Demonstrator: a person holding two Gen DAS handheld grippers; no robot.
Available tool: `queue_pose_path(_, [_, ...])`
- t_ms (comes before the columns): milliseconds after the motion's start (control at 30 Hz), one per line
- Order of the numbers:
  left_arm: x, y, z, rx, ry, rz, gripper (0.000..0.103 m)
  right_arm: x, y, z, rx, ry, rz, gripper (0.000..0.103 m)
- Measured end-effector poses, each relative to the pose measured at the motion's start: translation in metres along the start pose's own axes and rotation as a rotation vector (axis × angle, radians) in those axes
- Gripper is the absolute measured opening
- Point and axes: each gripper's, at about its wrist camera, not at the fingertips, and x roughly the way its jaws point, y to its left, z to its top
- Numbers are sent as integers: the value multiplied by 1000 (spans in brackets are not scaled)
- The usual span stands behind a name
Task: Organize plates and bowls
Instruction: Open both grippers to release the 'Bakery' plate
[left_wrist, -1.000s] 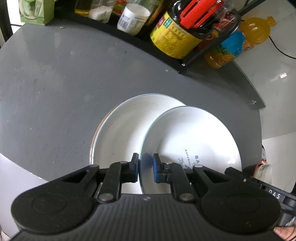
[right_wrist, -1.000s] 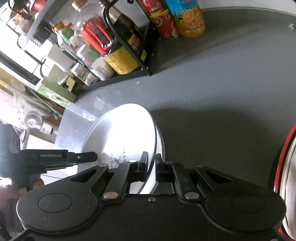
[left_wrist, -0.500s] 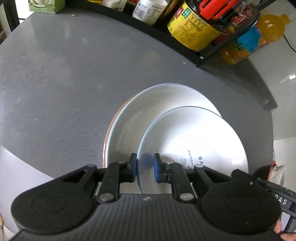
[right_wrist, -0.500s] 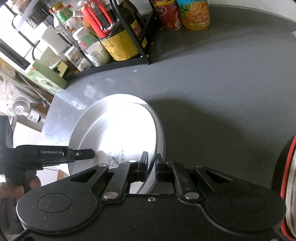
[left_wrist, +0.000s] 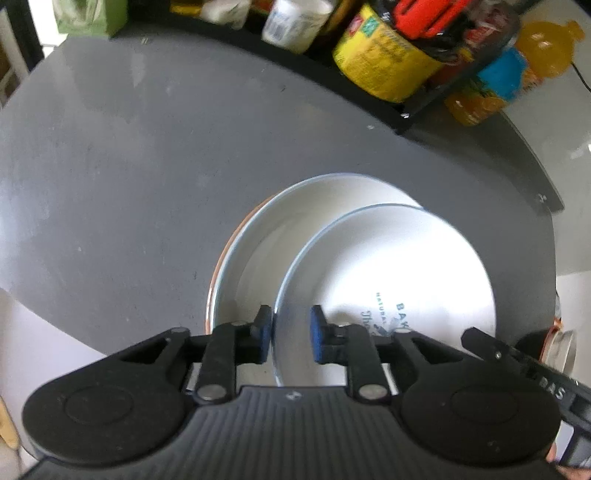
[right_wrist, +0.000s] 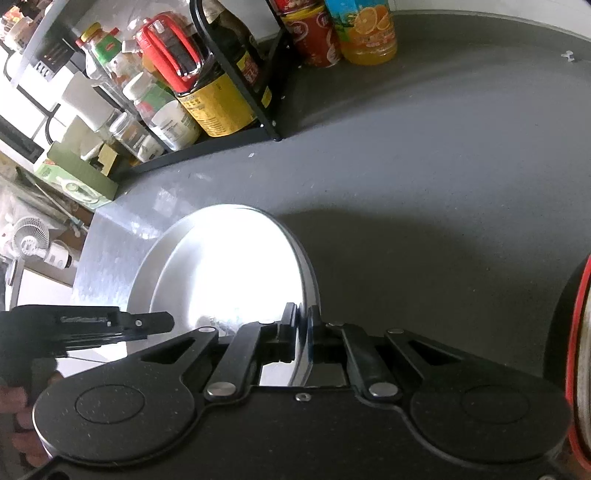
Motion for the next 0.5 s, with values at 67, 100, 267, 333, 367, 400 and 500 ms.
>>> queue_pose_path(67, [-5,-1,1,3,-6,13,44,0,1,1,-4,-4,-2,5])
queue_pose_path(100, [-6,0,2,-1,-7,7,48,0,1,1,-5,-6,-2,6])
queue_pose_path(267, [-20,0,1,-3,-21,5,58,1,3,2,-15,-13,-12,6])
queue_pose_path(333, [-26,-1,0,5,-36,8,61,2,6,2,-25,-18,-21,7])
queue_pose_path(367, [-27,-1,0,7,-42,3,62,2,7,2,-34,-23,-32,7])
queue_pose_path(400, [-26,0,0,8,-44,-5,62,3,7,2,-41,-25,-49,8])
queue_pose_path(500, [-24,0,-2,9,-48,-24,63,9,3,1,-28,-3,-43,9])
